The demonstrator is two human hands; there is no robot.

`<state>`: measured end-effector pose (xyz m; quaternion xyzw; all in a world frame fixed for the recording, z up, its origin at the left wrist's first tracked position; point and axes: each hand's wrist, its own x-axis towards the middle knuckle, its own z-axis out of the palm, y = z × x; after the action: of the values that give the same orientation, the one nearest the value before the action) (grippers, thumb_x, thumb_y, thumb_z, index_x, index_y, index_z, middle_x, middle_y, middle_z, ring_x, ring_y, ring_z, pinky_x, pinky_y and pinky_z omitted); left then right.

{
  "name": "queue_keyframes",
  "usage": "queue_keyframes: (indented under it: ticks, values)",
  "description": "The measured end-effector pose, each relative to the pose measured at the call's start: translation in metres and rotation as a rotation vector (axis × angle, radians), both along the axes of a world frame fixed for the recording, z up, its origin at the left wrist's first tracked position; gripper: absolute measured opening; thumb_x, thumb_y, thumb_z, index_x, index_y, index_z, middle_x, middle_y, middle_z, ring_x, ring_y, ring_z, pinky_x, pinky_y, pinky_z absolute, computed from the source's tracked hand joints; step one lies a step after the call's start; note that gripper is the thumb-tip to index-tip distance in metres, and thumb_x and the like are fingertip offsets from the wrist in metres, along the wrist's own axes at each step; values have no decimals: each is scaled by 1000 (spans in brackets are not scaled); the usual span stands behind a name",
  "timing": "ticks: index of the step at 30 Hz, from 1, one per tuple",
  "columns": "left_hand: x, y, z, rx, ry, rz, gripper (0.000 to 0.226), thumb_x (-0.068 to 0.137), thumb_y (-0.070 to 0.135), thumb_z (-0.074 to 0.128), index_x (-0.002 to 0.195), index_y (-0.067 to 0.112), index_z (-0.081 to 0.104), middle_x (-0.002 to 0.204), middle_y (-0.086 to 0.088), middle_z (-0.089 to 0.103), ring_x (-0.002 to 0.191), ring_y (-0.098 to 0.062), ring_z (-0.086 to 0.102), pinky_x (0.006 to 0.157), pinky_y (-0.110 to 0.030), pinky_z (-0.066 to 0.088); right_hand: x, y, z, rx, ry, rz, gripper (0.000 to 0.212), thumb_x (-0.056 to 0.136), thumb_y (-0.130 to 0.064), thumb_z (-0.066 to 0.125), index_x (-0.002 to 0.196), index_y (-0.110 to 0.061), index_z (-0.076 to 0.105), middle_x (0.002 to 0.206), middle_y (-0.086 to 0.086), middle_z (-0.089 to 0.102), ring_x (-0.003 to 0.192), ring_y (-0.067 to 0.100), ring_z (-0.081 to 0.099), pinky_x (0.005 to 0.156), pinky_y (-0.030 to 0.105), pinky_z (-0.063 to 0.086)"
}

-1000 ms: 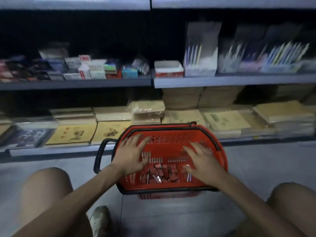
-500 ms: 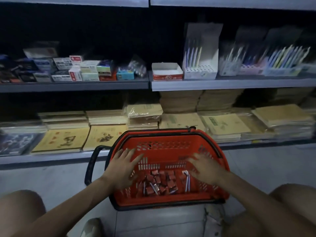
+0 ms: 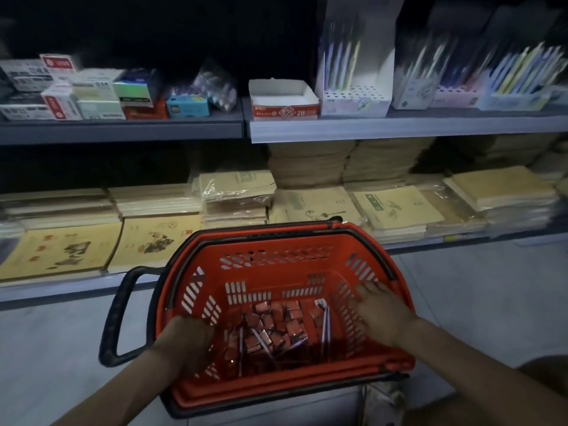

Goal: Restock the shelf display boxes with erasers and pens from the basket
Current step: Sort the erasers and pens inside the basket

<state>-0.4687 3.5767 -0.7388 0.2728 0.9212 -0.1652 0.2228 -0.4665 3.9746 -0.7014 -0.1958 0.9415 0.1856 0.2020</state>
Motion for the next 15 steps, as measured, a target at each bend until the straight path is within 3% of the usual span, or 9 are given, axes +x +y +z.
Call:
queue_keyframes:
  ticks: [1,5,10,13,15]
  values:
    - [3,0,1,-14,2,-3,54,99,50,42,142,21,54,135,-3,66,123,-25,63,103,-40,50,1,1,-4,17,15,0,50,63,-36,78,109,-18,74,104,13,68,97,36,67,85,47,55]
    - [12,-3,9,-55,23,39,53,99,53,45,139,20,58,135,-4,66,124,-25,63,104,-38,49,5,-5,-5,-7,16,-55,50,88,-36,53,135,-20,61,135,11,52,128,35,46,108,43,34]
    - [27,-17,17,-113,37,52,52,99,53,47,136,18,59,135,-6,66,124,-27,62,101,-36,49,0,-17,-8,-64,54,58,46,77,-40,66,119,-20,70,116,12,63,111,36,61,101,42,46]
    - [36,-30,18,-133,25,75,52,98,56,47,133,20,61,133,-4,67,124,-26,62,101,-36,49,-4,-36,-7,-15,-41,26,57,88,-48,54,138,-21,58,137,9,52,130,30,47,114,37,28]
    - [43,-42,17,-139,23,86,50,97,57,48,128,21,64,129,-3,69,121,-25,64,99,-36,49,-7,-49,-6,2,-64,51,70,82,-61,43,138,-22,57,138,8,52,130,29,46,113,36,26]
